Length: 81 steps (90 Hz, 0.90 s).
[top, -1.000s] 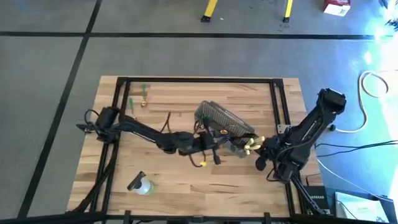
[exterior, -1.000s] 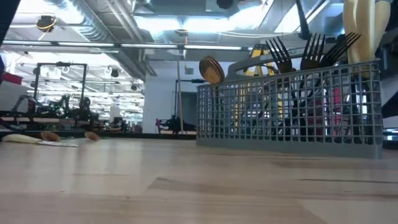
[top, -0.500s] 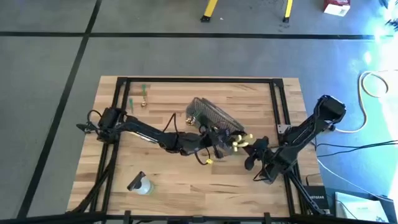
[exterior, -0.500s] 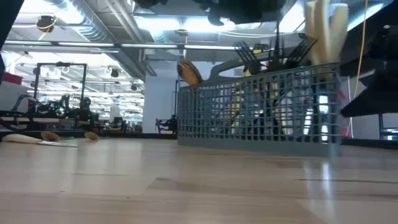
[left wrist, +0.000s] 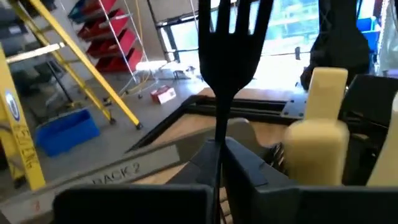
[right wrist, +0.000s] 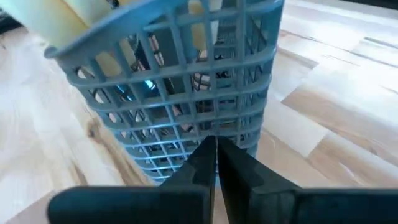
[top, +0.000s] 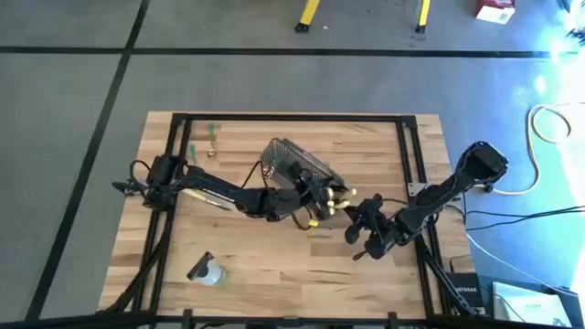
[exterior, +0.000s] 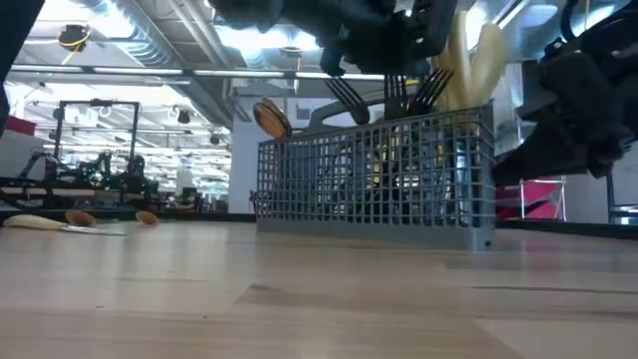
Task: Sort silverware
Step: Put the black fork into the cutlery rack
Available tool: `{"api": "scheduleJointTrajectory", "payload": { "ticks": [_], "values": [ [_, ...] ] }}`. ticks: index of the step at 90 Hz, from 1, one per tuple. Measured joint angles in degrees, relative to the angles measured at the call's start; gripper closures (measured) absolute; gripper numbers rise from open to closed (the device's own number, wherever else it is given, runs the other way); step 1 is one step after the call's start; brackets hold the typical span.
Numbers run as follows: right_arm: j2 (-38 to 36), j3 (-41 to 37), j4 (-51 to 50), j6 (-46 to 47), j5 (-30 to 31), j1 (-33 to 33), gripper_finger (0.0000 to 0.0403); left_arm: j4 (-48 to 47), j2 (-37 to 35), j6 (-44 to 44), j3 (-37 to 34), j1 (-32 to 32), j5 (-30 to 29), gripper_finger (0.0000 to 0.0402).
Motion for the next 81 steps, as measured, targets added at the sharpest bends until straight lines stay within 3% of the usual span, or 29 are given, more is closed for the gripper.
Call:
{"api": "scheduleJointTrajectory", "payload": {
  "ticks": [20,44,81],
  "values": [
    [0.0,0.0,-0.1,0.0,-0.5,0.1,0.0403,-1.2,0.0,-0.5,0.0,-0.3,-1.2,0.0402],
    [0.0,0.0,-0.1,0.0,-0.5,0.1,0.0403,-10.5,0.0,-10.8,0.0,0.1,0.2,0.0392],
    [0.0,0.0,0.0,0.0,-0.5,0.1,0.0403,-12.4,-0.6,-11.1,0.0,-0.4,1.4,0.0273]
  ]
}}
